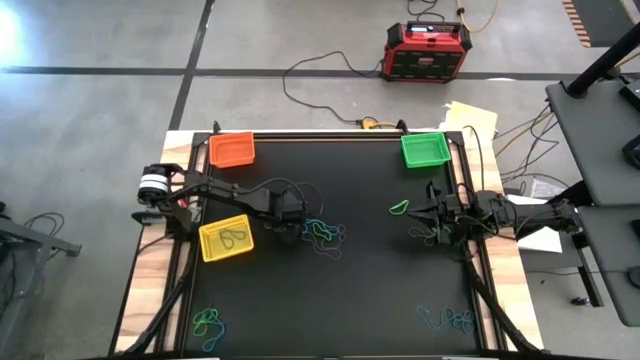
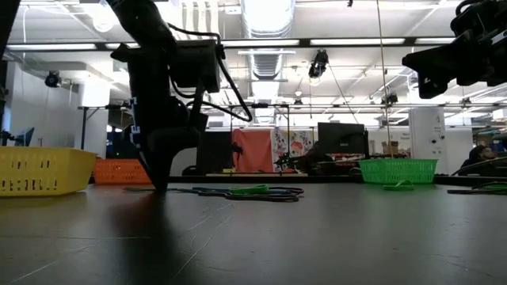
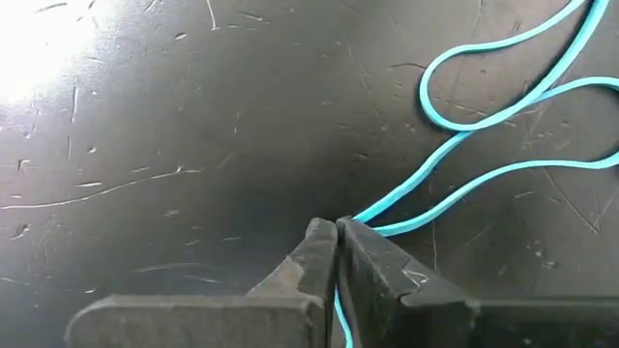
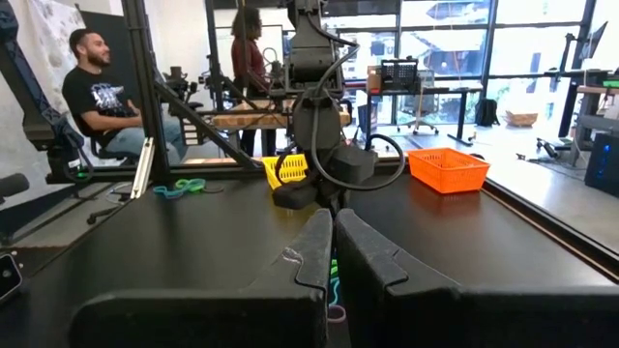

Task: Sort rubber bands into baskets
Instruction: Put the blue rubber band into the yellow bin

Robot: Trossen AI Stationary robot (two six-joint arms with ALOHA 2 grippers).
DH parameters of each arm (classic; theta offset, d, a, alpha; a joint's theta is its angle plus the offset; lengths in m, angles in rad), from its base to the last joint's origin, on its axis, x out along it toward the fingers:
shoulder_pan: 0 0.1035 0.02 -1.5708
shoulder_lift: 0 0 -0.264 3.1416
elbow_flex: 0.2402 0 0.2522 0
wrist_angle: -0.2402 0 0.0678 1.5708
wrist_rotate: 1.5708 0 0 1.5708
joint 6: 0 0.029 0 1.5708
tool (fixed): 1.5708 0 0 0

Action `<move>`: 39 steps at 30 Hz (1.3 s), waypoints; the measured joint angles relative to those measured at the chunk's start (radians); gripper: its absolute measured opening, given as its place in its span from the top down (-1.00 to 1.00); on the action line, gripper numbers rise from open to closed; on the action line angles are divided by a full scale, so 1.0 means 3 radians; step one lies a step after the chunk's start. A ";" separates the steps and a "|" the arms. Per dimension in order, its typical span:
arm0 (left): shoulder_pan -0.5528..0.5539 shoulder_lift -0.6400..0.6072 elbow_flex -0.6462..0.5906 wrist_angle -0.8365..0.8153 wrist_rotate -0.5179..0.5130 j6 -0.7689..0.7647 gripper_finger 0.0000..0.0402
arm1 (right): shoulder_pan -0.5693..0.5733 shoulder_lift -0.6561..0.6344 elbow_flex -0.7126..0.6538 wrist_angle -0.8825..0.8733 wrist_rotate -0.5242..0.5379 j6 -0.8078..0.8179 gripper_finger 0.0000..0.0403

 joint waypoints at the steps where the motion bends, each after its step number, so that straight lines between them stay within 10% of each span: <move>1: -0.0010 -0.0006 -0.0001 -0.0001 -0.0001 0.0005 0.98 | 0.0001 0.0000 0.0000 0.0000 0.0000 0.0000 0.95; 39: -0.0737 -0.0125 0.0273 0.0366 -0.0168 0.0097 0.80 | 0.0000 0.0001 0.0000 0.0000 0.0001 0.0000 0.95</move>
